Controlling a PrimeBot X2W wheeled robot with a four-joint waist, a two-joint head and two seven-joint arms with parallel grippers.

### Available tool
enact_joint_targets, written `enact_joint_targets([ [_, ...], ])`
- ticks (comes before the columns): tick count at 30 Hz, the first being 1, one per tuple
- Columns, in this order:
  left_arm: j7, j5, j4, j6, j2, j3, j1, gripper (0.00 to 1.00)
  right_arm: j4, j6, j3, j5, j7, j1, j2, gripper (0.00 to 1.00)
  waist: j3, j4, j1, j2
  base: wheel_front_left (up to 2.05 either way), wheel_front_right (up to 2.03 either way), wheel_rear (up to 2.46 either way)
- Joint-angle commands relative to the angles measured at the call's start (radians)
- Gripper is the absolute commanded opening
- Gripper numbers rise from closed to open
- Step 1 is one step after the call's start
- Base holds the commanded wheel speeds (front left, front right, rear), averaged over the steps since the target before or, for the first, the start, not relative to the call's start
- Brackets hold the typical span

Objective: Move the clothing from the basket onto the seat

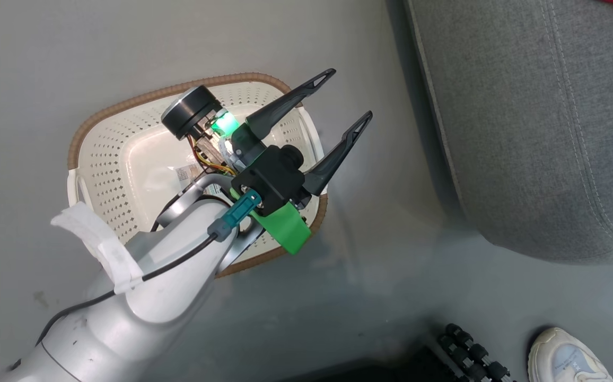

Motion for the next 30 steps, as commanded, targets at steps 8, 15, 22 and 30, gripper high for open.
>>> enact_joint_targets([
  [8, -0.007, -0.012, 0.005, 0.005, 0.015, 0.005, -0.022, 1.00, 0.140, -0.001, -0.039, -0.009, -0.002, 0.057, 0.002, 0.00, -0.007, -0.001, -0.0002, -0.0001, 0.00, 0.00, 0.00],
  [15, -0.008, -0.018, 0.018, 0.013, 0.015, 0.005, 0.009, 1.00, 0.130, -0.001, -0.020, -0.018, -0.002, 0.080, 0.011, 1.00, -0.057, -0.007, -0.0002, -0.0001, 0.00, 0.00, 0.00],
  [22, -0.008, -0.035, 0.020, 0.025, 0.003, 0.015, 0.055, 1.00, 0.085, -0.001, 0.029, -0.032, -0.002, 0.206, 0.021, 1.00, -0.149, -0.007, -0.0002, -0.0001, 0.00, 0.00, 0.00],
  [30, -0.008, -0.055, 0.017, 0.041, 0.008, 0.047, 0.136, 1.00, 0.041, -0.001, 0.048, -0.033, -0.002, 0.394, 0.053, 1.00, -0.255, -0.010, -0.0002, -0.0001, 0.00, 0.00, 0.00],
])
